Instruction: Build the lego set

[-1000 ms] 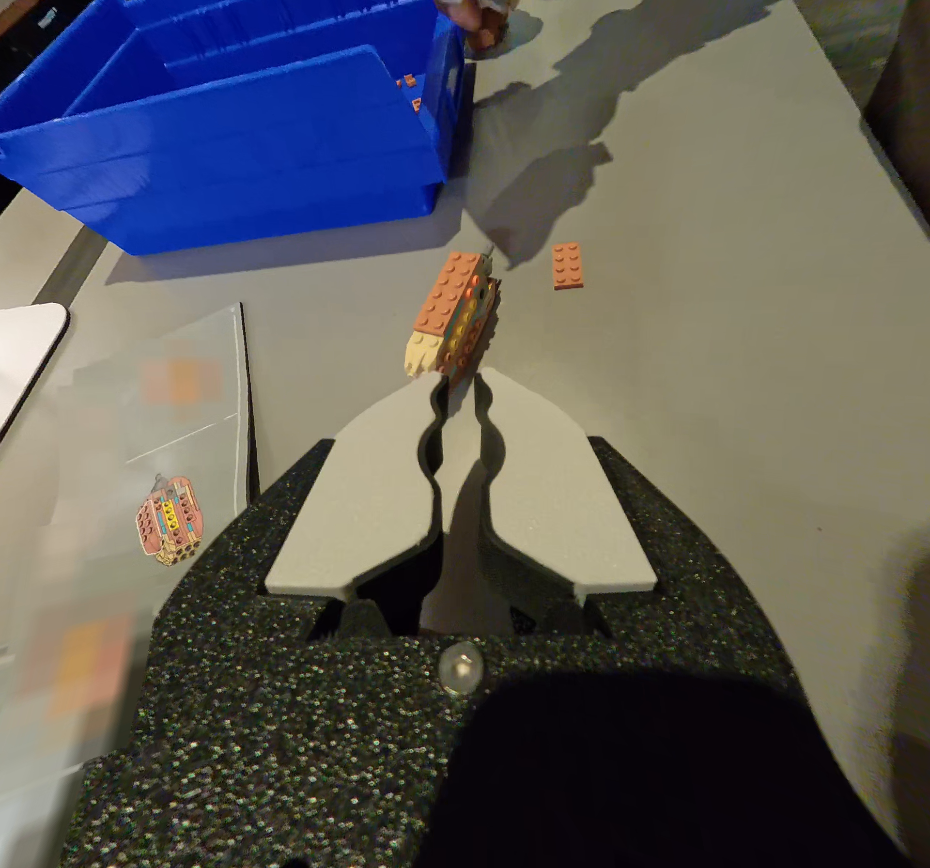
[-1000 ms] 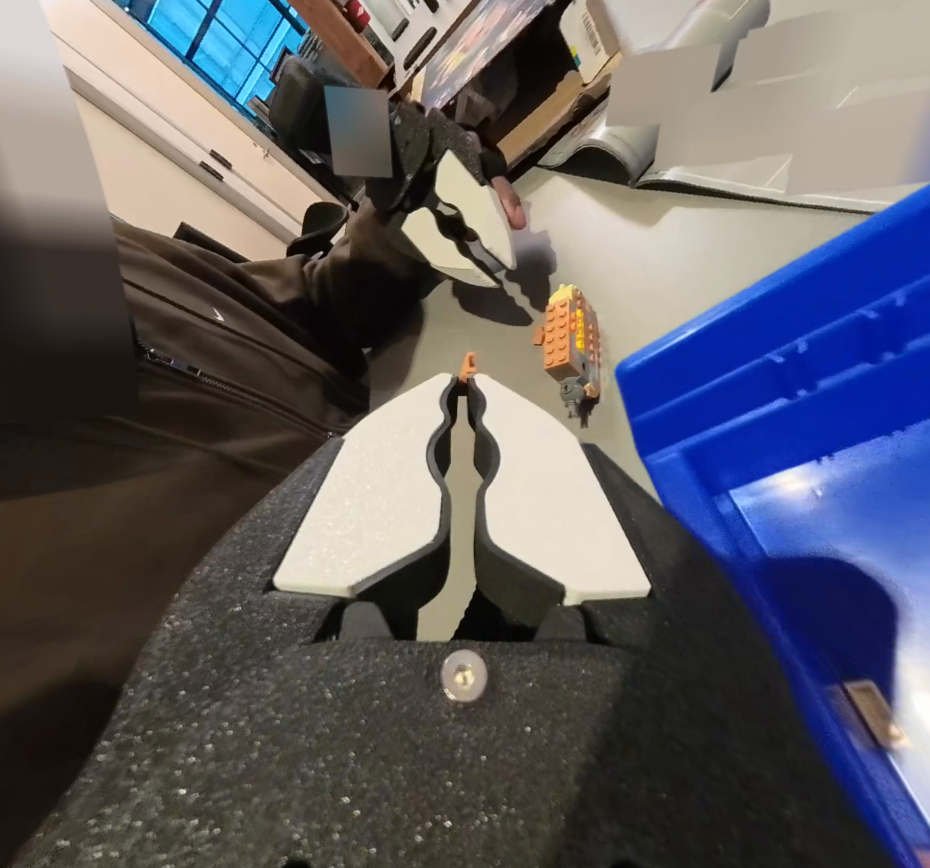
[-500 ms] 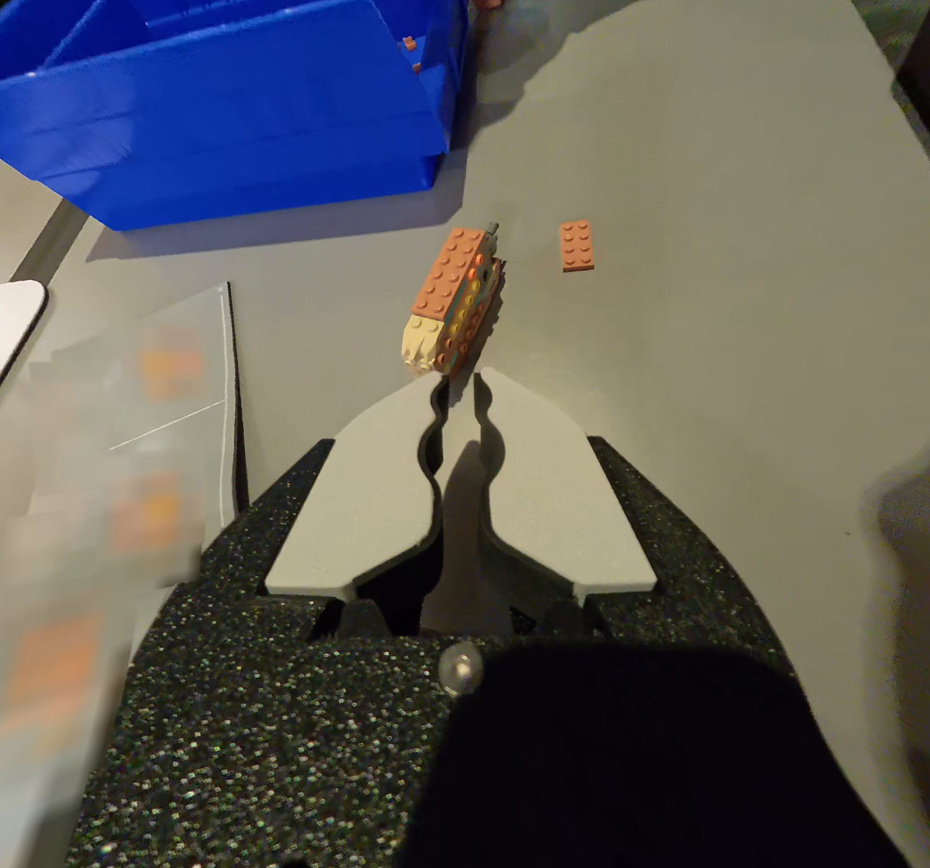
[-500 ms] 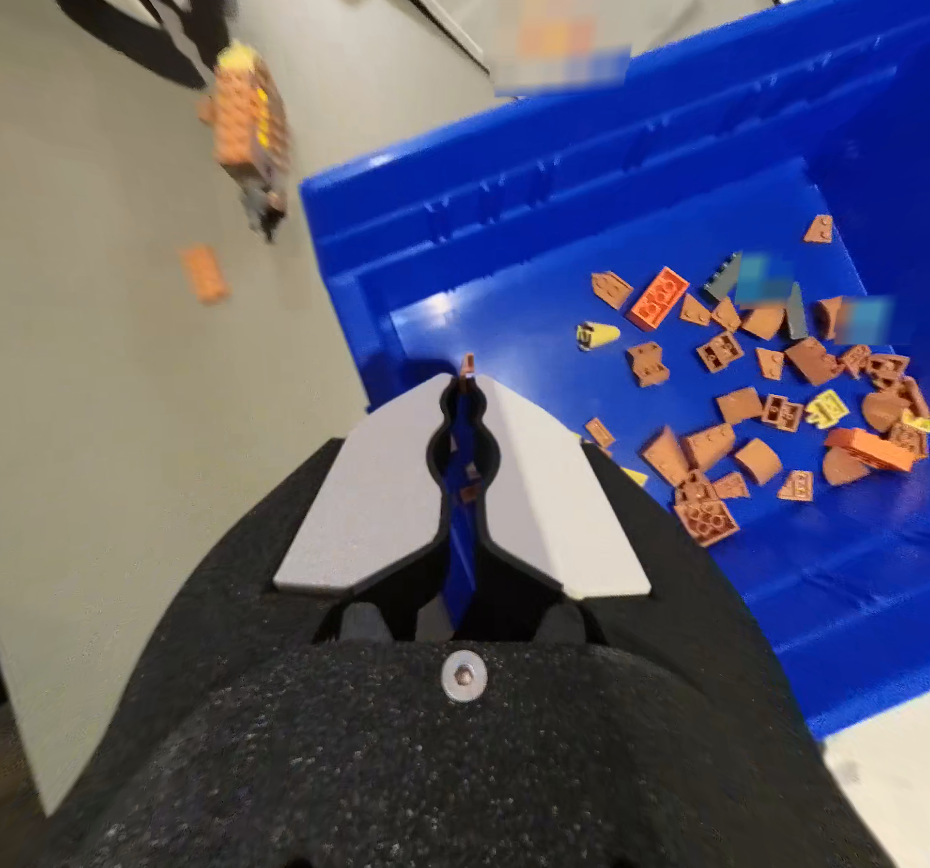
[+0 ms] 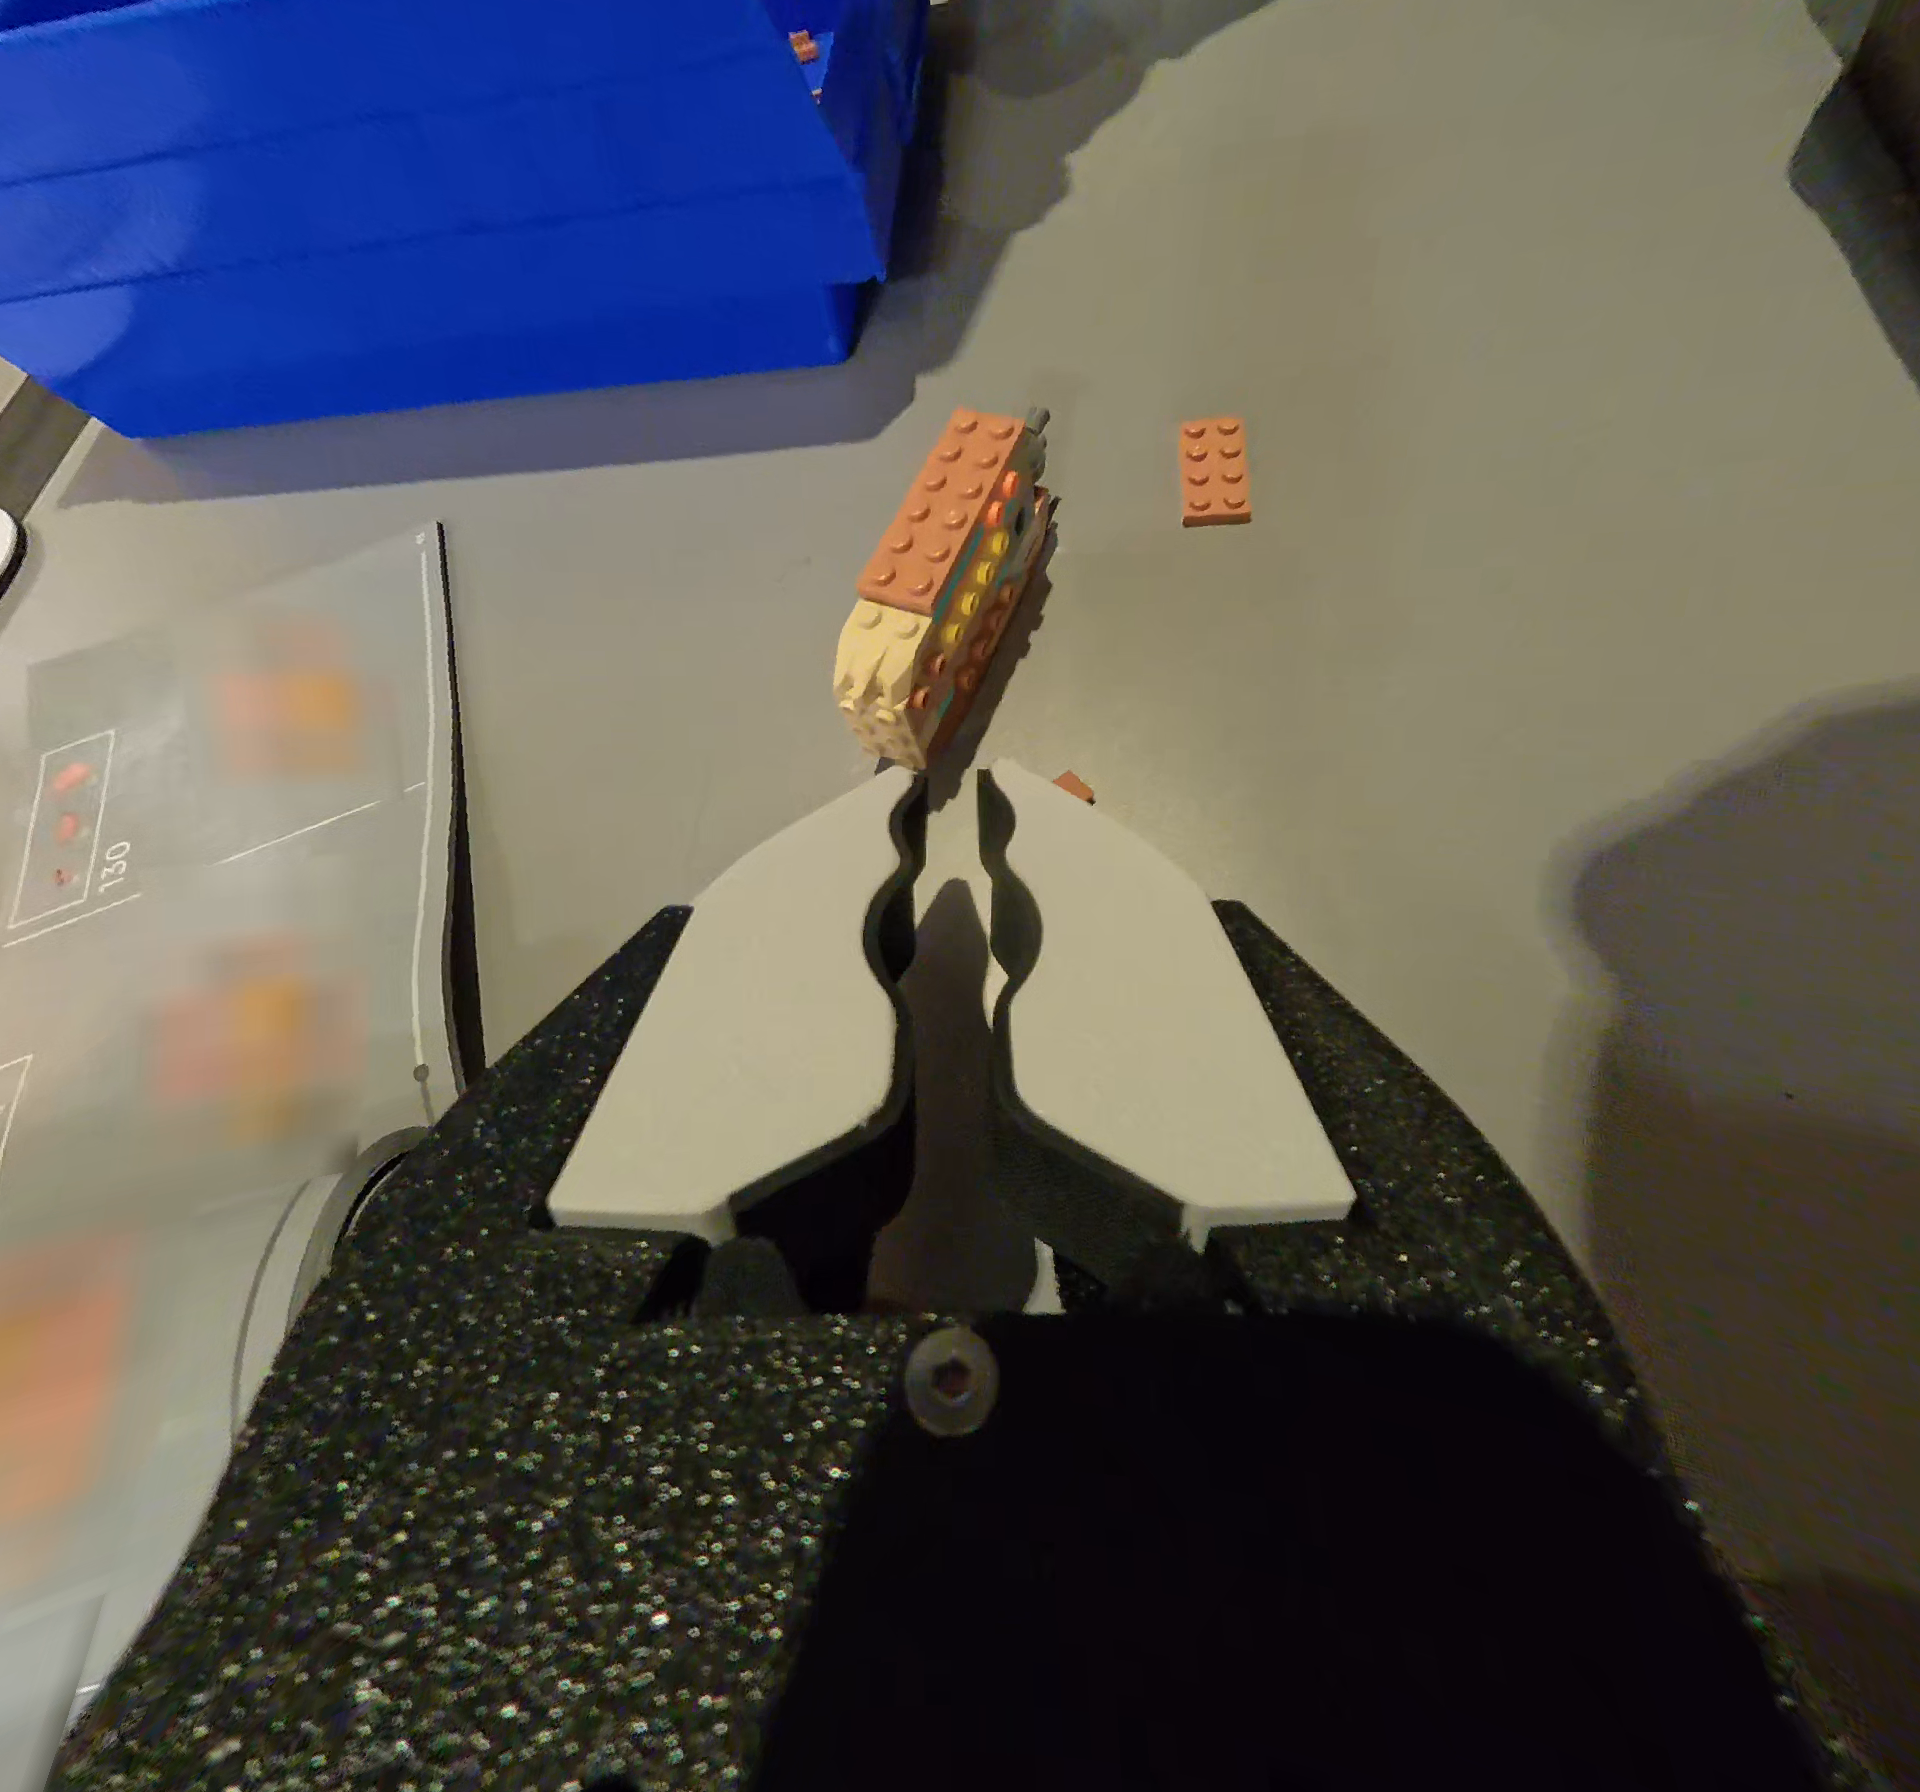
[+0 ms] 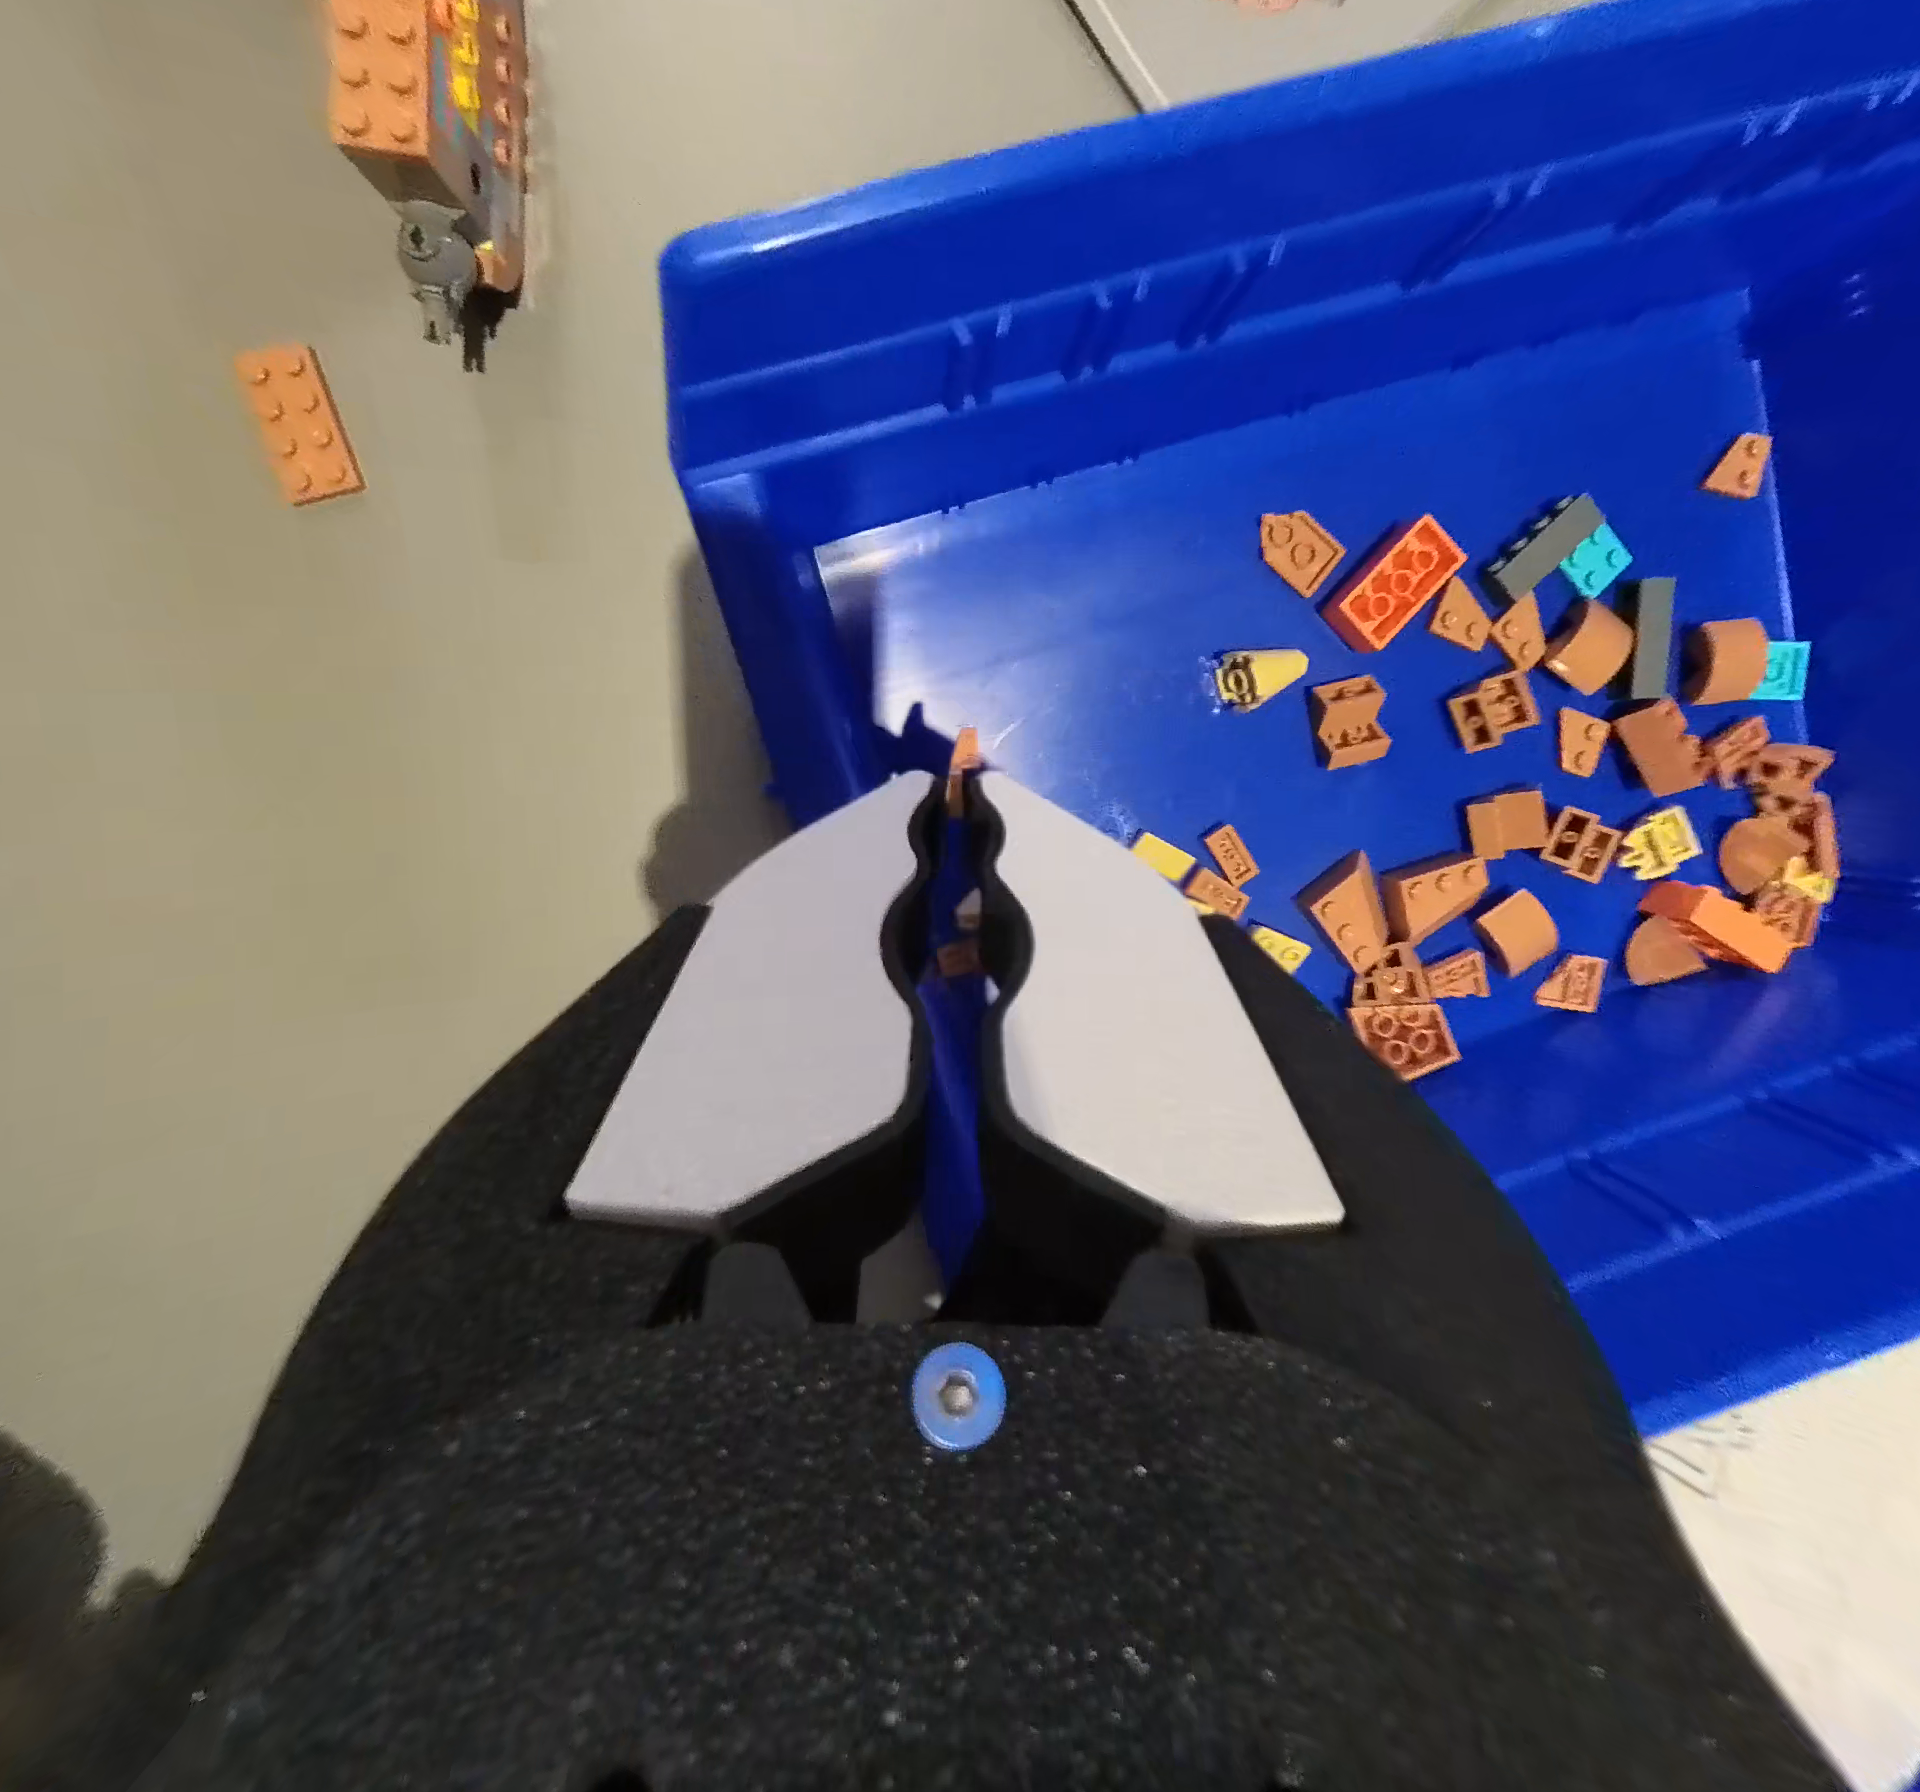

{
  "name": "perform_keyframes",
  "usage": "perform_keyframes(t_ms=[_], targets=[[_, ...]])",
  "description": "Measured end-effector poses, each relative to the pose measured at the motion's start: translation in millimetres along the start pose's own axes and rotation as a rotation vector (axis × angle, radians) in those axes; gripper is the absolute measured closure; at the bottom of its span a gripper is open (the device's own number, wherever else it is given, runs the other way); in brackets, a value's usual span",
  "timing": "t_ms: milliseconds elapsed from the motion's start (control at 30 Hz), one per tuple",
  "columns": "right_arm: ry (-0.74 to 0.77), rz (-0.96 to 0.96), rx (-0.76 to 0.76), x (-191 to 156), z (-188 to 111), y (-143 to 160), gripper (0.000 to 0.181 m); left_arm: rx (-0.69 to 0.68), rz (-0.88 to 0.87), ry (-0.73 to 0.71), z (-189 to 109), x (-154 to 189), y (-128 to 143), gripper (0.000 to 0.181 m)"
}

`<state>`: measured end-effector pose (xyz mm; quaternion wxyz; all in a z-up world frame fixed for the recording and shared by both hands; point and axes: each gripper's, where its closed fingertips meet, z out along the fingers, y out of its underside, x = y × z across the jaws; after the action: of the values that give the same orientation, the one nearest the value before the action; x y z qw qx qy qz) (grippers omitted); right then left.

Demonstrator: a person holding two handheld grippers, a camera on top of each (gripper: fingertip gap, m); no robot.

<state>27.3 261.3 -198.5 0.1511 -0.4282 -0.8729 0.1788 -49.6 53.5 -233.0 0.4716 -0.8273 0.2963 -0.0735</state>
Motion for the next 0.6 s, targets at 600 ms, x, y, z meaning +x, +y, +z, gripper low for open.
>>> perform_keyframes(t_ms=[600], targets=[[-0.018, -0.020, -0.169, 6.4, 51.5, -0.1, 0.178, 0.004, 0.027, 0.004, -1.3, 4.7, -6.1, 0.172]])
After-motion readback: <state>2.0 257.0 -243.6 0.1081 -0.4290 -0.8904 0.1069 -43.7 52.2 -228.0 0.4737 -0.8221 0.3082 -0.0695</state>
